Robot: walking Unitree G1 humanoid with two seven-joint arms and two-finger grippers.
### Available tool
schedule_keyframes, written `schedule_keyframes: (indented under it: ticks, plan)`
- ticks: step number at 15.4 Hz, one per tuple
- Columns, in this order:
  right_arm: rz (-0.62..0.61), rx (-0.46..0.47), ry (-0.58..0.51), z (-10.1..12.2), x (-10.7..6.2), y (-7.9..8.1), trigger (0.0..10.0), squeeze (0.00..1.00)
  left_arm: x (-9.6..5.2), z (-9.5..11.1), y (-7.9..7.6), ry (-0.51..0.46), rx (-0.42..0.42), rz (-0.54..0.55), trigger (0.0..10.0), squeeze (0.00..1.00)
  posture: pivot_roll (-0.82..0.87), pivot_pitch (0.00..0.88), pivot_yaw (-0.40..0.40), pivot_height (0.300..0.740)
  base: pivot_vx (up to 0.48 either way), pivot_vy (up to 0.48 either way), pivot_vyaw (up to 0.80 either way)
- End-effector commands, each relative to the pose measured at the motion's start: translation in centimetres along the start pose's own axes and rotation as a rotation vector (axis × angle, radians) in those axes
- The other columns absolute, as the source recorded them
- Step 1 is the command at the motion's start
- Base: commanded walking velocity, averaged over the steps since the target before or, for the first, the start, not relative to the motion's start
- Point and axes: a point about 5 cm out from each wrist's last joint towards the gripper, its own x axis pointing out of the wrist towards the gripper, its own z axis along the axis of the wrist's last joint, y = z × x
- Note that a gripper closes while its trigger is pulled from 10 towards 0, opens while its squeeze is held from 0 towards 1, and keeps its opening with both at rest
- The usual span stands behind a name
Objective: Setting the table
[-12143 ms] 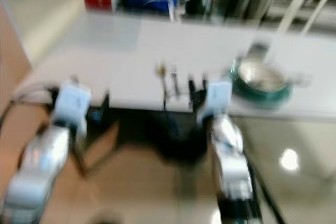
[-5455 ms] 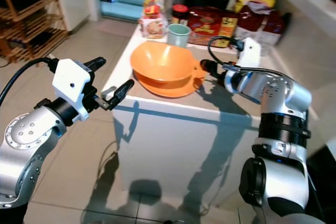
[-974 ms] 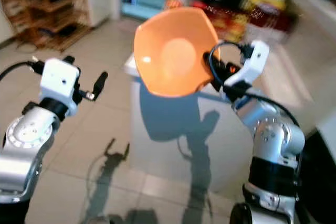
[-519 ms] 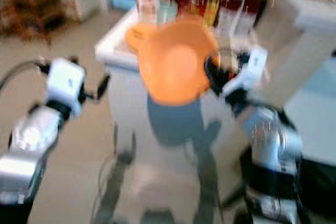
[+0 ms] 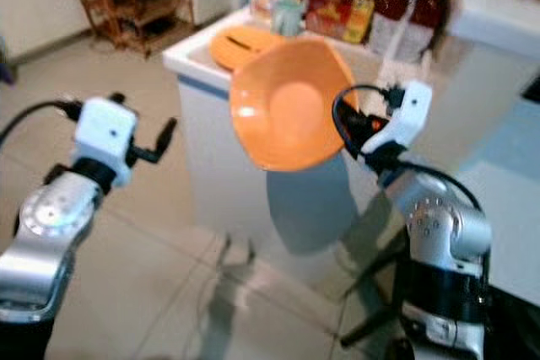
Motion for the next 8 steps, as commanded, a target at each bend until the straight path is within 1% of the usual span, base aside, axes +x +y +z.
schedule_keyframes:
  ticks: [1,3,8]
  plan:
    - [-0.027,-0.022,-0.035,1.25,-0.71,-0.83,10.0,0.0,0.27,0.47,-0.94,-0.02,-0.007,-0.03,10.0,0.0,0.05,0.0,-0.084,0.74,0.0,-0.48,0.0]
    - [-0.035,-0.021,-0.037,1.19,-0.77,-0.95,10.0,0.0,0.36,0.52,-1.01,-0.024,-0.006,-0.033,10.0,0.0,0.05,0.0,-0.082,0.74,0.0,-0.48,0.0]
    - [0.0,-0.019,0.005,0.43,-0.92,-0.84,10.0,0.0,0.28,0.47,-0.91,-0.027,0.001,-0.03,10.0,0.0,0.05,0.0,-0.086,0.74,0.0,-0.48,0.0]
